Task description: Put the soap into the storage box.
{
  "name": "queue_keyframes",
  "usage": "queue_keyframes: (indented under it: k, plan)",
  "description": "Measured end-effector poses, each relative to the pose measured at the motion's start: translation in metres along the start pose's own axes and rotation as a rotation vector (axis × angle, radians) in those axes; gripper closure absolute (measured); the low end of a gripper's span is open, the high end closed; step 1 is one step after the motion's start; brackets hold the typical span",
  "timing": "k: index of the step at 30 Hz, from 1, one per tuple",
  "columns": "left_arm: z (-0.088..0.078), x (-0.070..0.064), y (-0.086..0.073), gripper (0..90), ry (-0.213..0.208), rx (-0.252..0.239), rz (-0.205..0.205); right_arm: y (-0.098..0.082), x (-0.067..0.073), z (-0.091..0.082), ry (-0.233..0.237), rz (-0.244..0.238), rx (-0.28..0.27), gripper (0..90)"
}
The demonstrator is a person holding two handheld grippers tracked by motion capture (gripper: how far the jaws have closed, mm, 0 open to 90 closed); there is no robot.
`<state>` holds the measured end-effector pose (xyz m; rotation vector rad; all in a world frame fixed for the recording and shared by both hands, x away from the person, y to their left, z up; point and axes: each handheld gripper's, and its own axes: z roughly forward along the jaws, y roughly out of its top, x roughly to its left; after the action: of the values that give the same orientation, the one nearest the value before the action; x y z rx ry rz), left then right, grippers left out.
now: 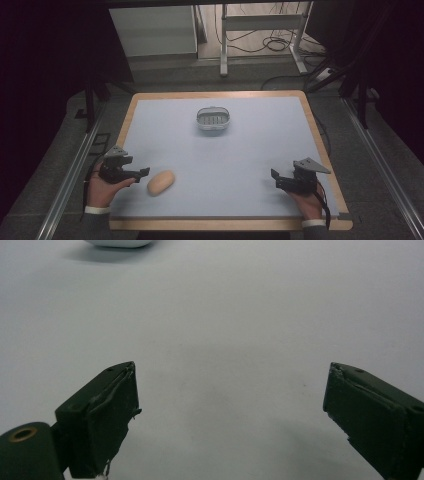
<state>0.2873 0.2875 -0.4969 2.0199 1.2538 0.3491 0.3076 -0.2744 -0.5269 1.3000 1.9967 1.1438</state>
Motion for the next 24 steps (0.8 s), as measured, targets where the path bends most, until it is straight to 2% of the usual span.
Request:
queue_keyframes:
  k: [6,9,15,17,24]
  plan:
    - [-0.008,-0.004,0.007,14.2,0.024,0.031,0.028,0.0,0.0,0.001,0.005,0.0,0.005,7.7]
    - [-0.014,-0.013,0.014,14.1,-0.005,0.024,0.051,0.0,0.0,0.001,0.0,0.0,0.005,7.7]
    - [-0.017,-0.019,0.021,14.5,-0.022,0.027,0.082,0.0,0.001,-0.001,-0.02,-0.003,-0.009,7.8]
    - [-0.017,-0.022,0.023,15.0,-0.025,0.031,0.096,-0.001,0.002,-0.003,-0.033,-0.01,-0.031,8.3]
    - [-0.008,-0.033,0.031,15.5,-0.042,0.068,0.146,-0.002,0.001,-0.004,-0.026,-0.002,-0.041,8.3]
